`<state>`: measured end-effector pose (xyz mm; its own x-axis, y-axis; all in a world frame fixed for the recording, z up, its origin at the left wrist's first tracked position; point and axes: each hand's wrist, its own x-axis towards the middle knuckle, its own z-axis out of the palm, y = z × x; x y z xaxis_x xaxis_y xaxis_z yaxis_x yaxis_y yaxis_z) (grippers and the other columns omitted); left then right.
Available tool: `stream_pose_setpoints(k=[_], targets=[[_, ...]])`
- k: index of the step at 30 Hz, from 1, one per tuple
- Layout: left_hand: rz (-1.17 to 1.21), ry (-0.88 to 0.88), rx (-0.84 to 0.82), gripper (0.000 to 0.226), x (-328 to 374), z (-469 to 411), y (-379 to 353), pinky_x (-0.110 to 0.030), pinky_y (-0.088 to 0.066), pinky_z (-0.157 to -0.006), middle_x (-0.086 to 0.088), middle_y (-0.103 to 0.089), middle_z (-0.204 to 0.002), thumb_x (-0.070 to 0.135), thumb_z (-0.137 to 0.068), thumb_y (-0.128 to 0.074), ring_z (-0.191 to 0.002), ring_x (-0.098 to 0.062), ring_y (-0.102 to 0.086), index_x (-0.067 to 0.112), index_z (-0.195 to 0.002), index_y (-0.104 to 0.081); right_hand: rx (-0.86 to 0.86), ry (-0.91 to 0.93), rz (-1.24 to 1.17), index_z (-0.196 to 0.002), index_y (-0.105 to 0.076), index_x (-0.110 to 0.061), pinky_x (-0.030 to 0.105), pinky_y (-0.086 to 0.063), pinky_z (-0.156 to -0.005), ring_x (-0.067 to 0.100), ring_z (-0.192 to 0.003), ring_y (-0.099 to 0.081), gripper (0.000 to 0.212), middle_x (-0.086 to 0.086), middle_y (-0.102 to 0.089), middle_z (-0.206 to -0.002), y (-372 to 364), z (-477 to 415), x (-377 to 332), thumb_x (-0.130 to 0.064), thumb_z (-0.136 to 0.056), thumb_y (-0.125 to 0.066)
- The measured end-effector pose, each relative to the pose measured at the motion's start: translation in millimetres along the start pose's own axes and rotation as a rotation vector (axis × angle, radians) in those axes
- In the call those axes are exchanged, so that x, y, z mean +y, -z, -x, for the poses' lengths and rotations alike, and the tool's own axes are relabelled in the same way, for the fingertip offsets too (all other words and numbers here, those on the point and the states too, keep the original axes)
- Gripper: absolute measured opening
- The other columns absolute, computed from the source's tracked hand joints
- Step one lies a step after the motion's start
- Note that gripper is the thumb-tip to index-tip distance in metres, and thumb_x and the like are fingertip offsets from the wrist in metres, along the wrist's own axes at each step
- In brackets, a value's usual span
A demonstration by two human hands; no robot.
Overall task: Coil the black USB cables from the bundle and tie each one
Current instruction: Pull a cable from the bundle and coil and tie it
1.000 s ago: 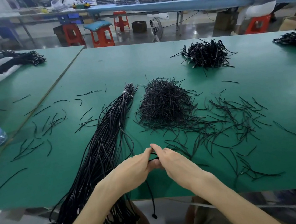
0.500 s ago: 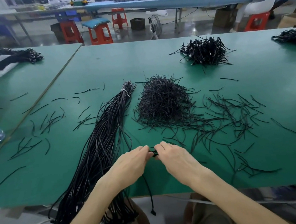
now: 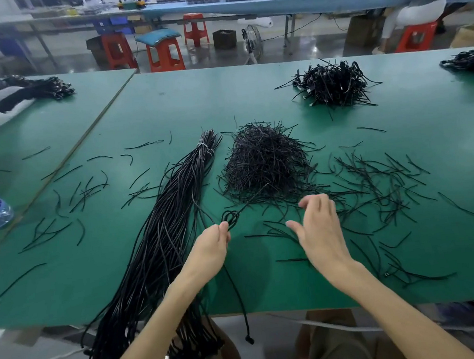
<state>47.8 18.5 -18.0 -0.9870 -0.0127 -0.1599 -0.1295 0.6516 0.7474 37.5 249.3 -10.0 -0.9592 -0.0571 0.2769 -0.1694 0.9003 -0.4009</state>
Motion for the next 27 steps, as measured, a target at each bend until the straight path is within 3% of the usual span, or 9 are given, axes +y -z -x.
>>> stream_pose_setpoints(k=[4,10,19,23,27], targets=[[0.243,0.071,-0.063,0.045,6,-2,-12,-0.023,-0.028,-0.042,0.010,-0.036,-0.055,0.039,-0.111,-0.028,-0.043,-0.008,-0.029,0.014,-0.077,-0.045,-0.136,-0.104,0.128,-0.117,-0.048,-0.013,0.030,-0.043,-0.091,0.018,-0.101,-0.042,0.037,0.002,-0.046,-0.113,-10,5,8,-0.042,-0.098,-0.062],[0.409,0.131,-0.165,0.041,17,-1,-20,-0.021,-0.022,-0.037,0.011,-0.032,-0.053,0.037,-0.112,-0.028,-0.039,-0.008,-0.024,0.015,-0.082,-0.046,-0.228,-0.115,0.171,-0.114,-0.059,-0.011,0.032,-0.043,-0.095,0.019,-0.106,-0.048,0.023,0.005,-0.056,-0.115,-14,-2,12,-0.031,-0.106,-0.050],[0.490,0.170,-0.199,0.039,24,12,-14,-0.021,-0.019,-0.040,0.010,-0.029,-0.054,0.034,-0.113,-0.028,-0.042,-0.009,-0.021,0.014,-0.084,-0.045,-0.133,-0.064,0.197,-0.111,-0.053,-0.014,0.031,-0.043,-0.092,0.018,-0.099,-0.051,0.014,0.001,-0.060,-0.108,-14,0,9,-0.022,-0.108,-0.041],[0.526,0.156,-0.226,0.038,27,14,-12,-0.023,-0.018,-0.042,0.008,-0.030,-0.057,0.034,-0.113,-0.028,-0.044,-0.010,-0.020,0.013,-0.086,-0.045,-0.055,-0.050,0.120,-0.100,-0.052,-0.019,0.031,-0.040,-0.088,0.015,-0.092,-0.051,0.006,-0.005,-0.061,-0.098,-10,-3,7,-0.014,-0.105,-0.053],[0.547,0.173,-0.217,0.038,30,12,-12,-0.024,-0.018,-0.044,0.008,-0.030,-0.057,0.035,-0.113,-0.028,-0.045,-0.011,-0.020,0.014,-0.086,-0.045,-0.015,-0.041,0.056,-0.098,-0.054,-0.017,0.033,-0.043,-0.089,0.015,-0.090,-0.051,0.008,-0.003,-0.059,-0.095,-3,-8,4,-0.022,-0.105,-0.053]])
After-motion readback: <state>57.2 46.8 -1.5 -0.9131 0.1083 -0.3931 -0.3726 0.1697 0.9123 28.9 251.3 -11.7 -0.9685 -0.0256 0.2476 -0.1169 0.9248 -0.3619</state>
